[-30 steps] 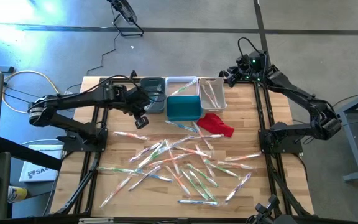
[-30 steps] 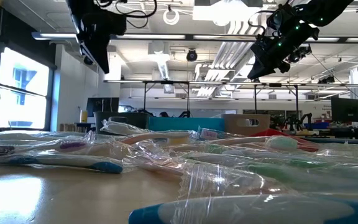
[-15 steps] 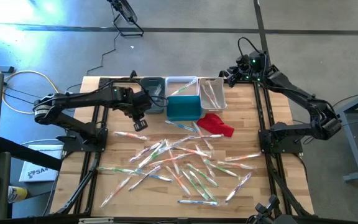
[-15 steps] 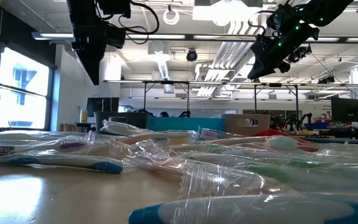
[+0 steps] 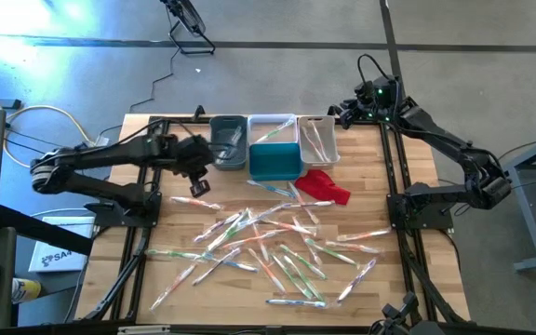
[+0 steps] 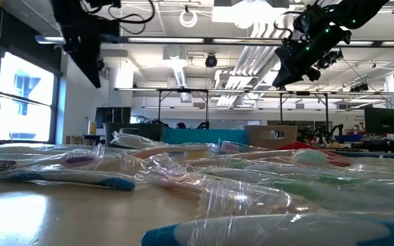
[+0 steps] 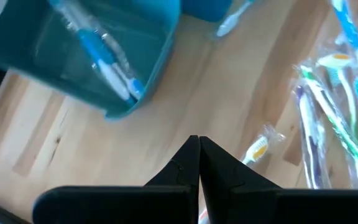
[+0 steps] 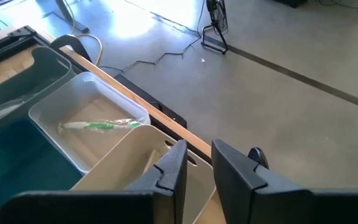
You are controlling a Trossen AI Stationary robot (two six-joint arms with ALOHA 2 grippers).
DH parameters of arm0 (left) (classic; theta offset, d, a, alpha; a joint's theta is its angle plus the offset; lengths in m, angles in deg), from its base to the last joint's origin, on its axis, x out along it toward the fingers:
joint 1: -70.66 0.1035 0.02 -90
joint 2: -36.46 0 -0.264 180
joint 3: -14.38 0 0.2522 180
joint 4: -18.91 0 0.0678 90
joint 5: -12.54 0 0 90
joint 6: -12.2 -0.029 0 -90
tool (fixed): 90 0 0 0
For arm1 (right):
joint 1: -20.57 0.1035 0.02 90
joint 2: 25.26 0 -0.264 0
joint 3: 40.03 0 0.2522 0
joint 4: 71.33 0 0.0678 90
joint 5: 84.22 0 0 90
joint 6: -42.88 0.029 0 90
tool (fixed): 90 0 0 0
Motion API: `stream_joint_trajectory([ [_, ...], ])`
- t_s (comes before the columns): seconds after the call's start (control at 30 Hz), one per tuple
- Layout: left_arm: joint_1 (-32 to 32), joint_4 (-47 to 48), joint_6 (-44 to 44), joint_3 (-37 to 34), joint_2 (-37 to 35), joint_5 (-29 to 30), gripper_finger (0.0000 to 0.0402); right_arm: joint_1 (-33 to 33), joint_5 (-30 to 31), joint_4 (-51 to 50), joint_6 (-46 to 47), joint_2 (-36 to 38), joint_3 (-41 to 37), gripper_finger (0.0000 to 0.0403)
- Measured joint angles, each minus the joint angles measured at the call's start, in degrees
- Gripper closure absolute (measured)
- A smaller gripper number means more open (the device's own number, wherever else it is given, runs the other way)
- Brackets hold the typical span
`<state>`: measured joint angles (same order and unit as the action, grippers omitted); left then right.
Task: Pick & Place Toothbrushes
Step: Put the orange toothbrush into the white bin
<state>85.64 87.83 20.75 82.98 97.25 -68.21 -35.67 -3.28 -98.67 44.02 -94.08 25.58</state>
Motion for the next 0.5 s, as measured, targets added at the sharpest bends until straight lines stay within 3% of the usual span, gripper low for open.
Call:
stream_joint_trajectory([
  [0.2, 0.00, -2.02, 6.12, -7.62, -7.21, 0.30, 0.0401, 0.00, 0.14, -0.02, 0.16, 0.00, 0.00, 0.0336],
  [0.5, 0.00, -1.51, 6.08, -8.19, -6.09, 0.28, 0.0401, 0.00, 0.15, 0.00, 0.16, 0.02, 0.00, 0.0336],
])
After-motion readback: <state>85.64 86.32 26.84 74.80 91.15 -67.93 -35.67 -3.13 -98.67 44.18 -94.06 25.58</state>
